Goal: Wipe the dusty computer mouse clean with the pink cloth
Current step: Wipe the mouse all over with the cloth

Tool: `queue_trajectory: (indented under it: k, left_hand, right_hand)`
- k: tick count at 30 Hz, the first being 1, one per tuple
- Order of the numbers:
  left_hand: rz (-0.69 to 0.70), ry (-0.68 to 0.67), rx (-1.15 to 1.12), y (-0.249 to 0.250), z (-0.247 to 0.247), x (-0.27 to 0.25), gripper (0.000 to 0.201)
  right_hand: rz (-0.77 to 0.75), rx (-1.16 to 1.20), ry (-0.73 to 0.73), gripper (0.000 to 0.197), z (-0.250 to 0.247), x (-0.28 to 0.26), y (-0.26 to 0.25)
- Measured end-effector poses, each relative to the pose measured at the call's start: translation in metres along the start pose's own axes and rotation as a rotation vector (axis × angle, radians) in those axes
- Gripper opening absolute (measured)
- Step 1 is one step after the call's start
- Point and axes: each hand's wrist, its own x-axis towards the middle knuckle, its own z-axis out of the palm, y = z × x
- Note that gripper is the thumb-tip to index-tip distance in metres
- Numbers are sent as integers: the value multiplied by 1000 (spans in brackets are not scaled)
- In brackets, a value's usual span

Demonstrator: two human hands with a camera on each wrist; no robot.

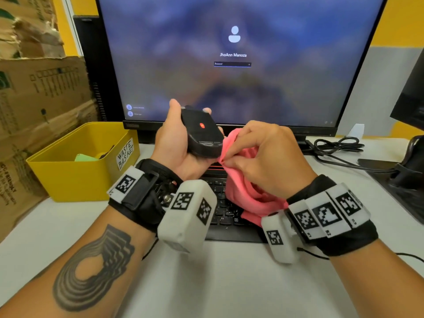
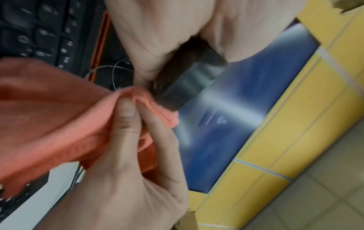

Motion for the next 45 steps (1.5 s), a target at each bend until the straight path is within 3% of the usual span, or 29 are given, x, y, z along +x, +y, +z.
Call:
queue_trajectory:
  k: [8,11,16,21,26,28,31,36,41,45]
  left_hand:
    - [-44,-74,80,3,-2,-2,63]
    - [-25,-13,92,-1,-5,-1,60]
    - [32,103,138,-7,-4,-3,38]
    - [55,158,239,-10,-3,-7,37]
    - [114,151,342,-13,-6,-13,19]
    - [142,112,395,-12,-9,-12,28]
    - [156,86,477,-11,-8,-17,38]
    - [89,30,544,-26,3,-26,23]
    - [46,-5,625,-28,11,-30,40]
    - [65,8,600,-29,16,-32,39]
  right_hand:
    - [107,168,91,19,-13,5,7]
    - [141,354,141,26,-23,7,9]
    - [232,681,162,27,-27,8,18]
    - [281,946,109,38,-28,9,9]
    - [51,648,-31,36,-14,3,-3]
    - [-15,507,-111,32,-7,0,-9]
    - [17,417,-162,28,1,-3,-11]
    - [48,338,-92,31,0,4,-2]
    - [183,148,22,25,-4,6,13]
    - [195,206,54,26,-4,2,8]
